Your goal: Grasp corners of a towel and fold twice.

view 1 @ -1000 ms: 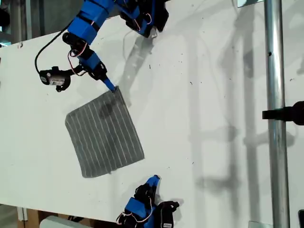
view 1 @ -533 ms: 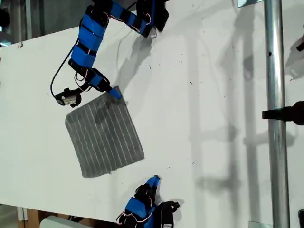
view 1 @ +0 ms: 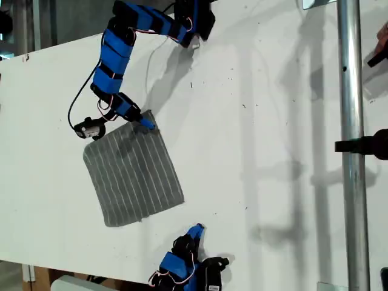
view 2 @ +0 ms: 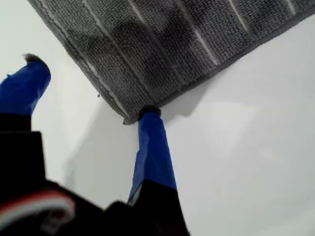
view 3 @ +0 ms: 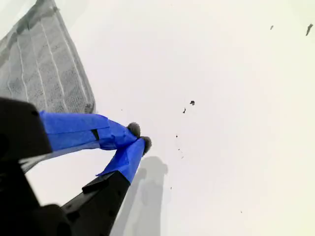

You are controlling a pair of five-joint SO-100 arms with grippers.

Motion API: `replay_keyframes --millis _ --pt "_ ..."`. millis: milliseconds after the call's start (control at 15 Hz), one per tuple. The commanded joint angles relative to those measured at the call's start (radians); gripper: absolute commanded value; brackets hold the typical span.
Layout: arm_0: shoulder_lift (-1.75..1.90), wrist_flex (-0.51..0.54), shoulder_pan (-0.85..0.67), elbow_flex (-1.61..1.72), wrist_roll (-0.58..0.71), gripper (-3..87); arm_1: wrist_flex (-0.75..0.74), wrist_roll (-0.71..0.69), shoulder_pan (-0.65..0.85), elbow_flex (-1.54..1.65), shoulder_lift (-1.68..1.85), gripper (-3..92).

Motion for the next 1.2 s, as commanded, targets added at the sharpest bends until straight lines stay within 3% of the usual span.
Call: replay_keyframes --millis 0,333,467,533,600,867,1133 --pt "0.003 0.005 0.012 0.008 -0.008 -2.8 -0.021 -0.017 0.017 -0.078 -0.002 37.0" --pt "0.003 0.005 0.003 0.008 -0.005 -2.8 -0.064 -0.029 -0.014 -0.135 -0.158 35.5" --pt "0.003 0.005 -0.003 0.008 0.000 -2.8 -0.032 -0.052 -0.017 -0.199 -0.222 30.3" --pt "0.003 0.005 -0.008 0.008 0.003 -2.8 -0.025 -0.078 -0.015 -0.215 -0.232 22.0" --pt "0.003 0.005 -0.012 0.008 0.005 -2.8 -0.011 -0.069 -0.014 -0.233 -0.245 -0.2" --pt "0.003 -0.008 -0.031 0.008 0.011 -2.8 -0.015 -0.083 -0.026 -0.225 -0.245 -0.2" --pt "-0.138 -0.153 -0.147 -0.133 0.114 -2.9 -0.021 -0.078 -0.026 -0.221 -0.245 -0.2"
